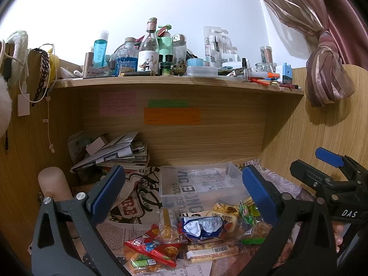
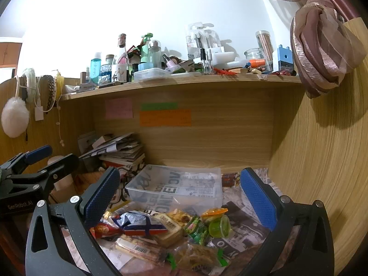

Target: Organize snacks

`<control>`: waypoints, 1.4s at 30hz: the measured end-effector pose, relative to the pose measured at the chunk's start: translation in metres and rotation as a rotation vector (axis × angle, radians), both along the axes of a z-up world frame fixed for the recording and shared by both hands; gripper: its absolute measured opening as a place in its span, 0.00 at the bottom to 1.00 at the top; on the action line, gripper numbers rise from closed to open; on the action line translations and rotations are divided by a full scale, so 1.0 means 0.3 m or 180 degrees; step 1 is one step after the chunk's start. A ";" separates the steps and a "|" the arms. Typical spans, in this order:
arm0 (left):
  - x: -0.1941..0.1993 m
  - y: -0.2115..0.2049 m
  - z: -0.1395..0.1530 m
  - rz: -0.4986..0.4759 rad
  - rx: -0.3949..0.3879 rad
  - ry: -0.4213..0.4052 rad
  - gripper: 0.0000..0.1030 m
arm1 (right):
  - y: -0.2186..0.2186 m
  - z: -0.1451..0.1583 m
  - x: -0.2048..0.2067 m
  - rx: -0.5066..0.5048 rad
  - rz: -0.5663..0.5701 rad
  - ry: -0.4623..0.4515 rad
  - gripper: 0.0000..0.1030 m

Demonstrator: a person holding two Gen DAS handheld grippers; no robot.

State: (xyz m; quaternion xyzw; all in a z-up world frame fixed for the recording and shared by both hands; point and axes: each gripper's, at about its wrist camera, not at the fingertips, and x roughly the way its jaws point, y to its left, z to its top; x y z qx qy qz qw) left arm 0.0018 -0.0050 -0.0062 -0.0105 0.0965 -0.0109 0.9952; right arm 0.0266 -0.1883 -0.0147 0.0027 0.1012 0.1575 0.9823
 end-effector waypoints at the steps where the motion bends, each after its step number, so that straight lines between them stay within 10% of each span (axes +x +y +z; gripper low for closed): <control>1: 0.000 0.000 0.000 -0.0002 0.0002 0.0001 1.00 | 0.000 0.000 0.000 0.0003 -0.0001 0.0003 1.00; 42: -0.008 0.008 0.006 0.0001 -0.0013 -0.0060 1.00 | 0.013 -0.003 -0.008 0.0030 0.0015 -0.0011 1.00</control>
